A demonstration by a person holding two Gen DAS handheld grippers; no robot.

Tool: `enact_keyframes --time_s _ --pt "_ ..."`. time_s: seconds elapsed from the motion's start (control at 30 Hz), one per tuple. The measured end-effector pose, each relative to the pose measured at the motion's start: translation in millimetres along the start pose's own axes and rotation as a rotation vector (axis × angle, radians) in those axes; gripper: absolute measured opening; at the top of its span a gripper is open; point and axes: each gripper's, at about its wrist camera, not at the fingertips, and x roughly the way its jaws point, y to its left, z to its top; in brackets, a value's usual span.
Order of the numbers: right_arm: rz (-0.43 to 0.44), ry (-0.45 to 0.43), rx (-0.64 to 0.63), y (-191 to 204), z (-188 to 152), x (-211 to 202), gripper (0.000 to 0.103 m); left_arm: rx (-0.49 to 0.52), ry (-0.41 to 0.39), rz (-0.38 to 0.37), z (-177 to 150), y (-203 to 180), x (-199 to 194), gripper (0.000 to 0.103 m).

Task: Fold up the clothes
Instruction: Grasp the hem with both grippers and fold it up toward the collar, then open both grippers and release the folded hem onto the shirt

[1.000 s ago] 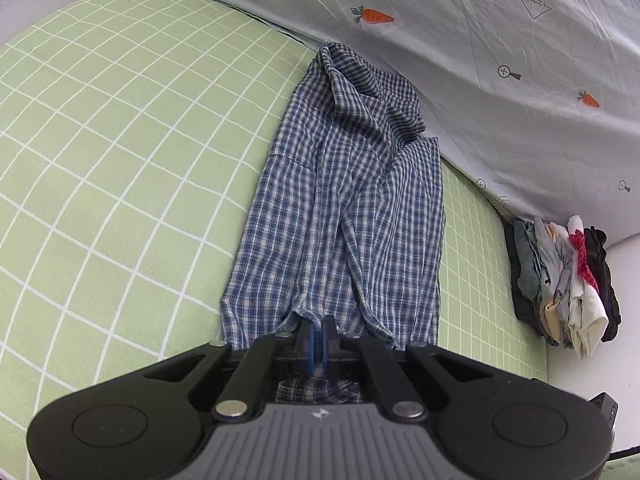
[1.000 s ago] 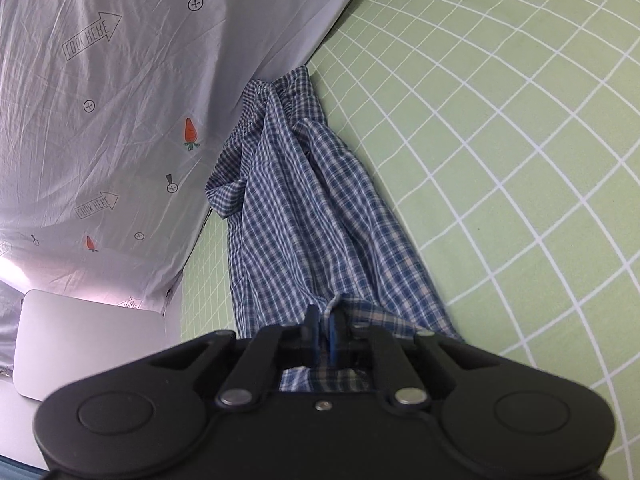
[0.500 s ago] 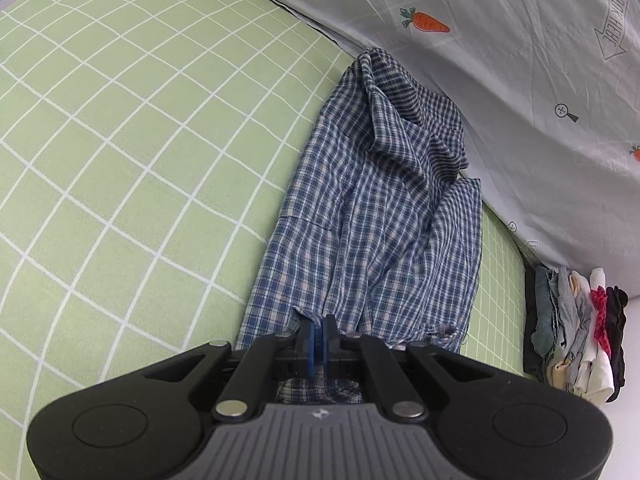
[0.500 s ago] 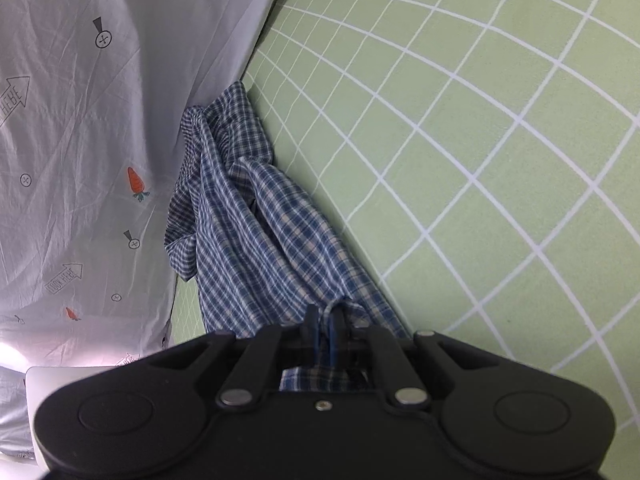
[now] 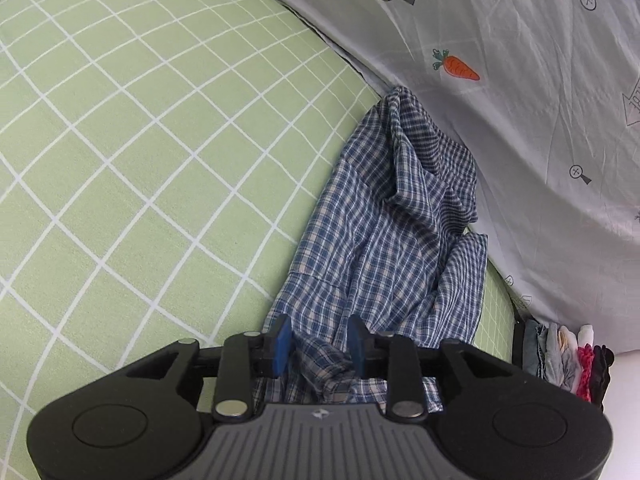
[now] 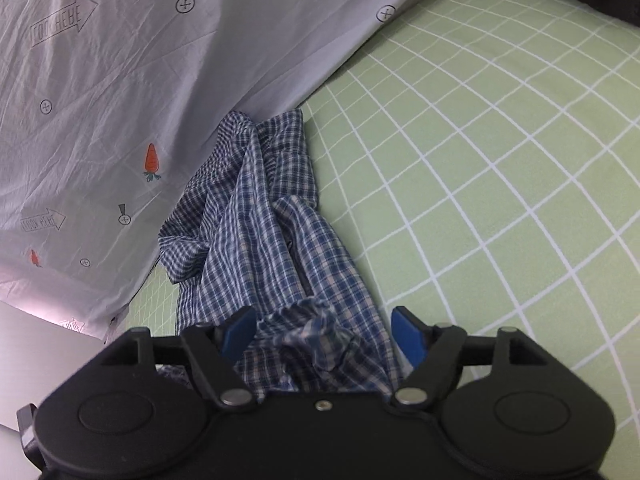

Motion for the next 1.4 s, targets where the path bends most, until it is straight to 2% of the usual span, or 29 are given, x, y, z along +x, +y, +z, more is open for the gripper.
enact_keyframes --time_s 0.13,0.23,0.47,0.57,0.73,0.87,1.03,1.2,1.33,1.4 --pt "-0.137 -0.029 -0.201 23.9 -17.5 -12.0 0.091 0.084 -0.069 0.037 0.6 -8.9 -25.4 0.053" --pt "-0.227 -0.052 -0.298 30.3 -32.7 -23.1 0.094 0.233 -0.079 0.104 -14.9 -24.4 -35.7 0.057" --pt "-0.367 -0.023 -0.429 28.2 -66.7 -38.6 0.096 0.533 0.023 0.211 -74.2 -44.3 -31.8 0.060" --pt "-0.382 0.000 -0.462 27.4 -84.2 -44.7 0.096 0.583 0.059 0.224 -90.0 -45.4 -28.1 0.060" --pt "-0.388 0.040 -0.555 36.1 -106.2 -45.6 0.097 0.611 0.086 0.287 -108.3 -37.6 -22.1 0.061" --pt "-0.354 0.035 -0.615 49.8 -109.4 -41.0 0.097 0.609 0.095 0.313 -112.5 -33.2 -18.1 0.061" --pt "-0.331 0.026 -0.690 72.5 -97.2 -15.8 0.097 0.598 0.092 0.318 -111.4 -33.9 -14.2 0.063" --pt "-0.304 -0.031 -0.703 102.6 -66.4 17.0 0.097 0.601 0.101 0.329 -108.9 -38.7 -10.2 0.065" --pt "-0.366 -0.050 -0.703 112.1 -54.0 36.1 0.097 0.580 0.115 0.322 -103.2 -35.6 -7.6 0.068" --pt "-0.369 -0.058 -0.663 105.9 -52.8 31.7 0.097 0.555 0.119 0.311 -97.3 -32.8 -8.0 0.068"
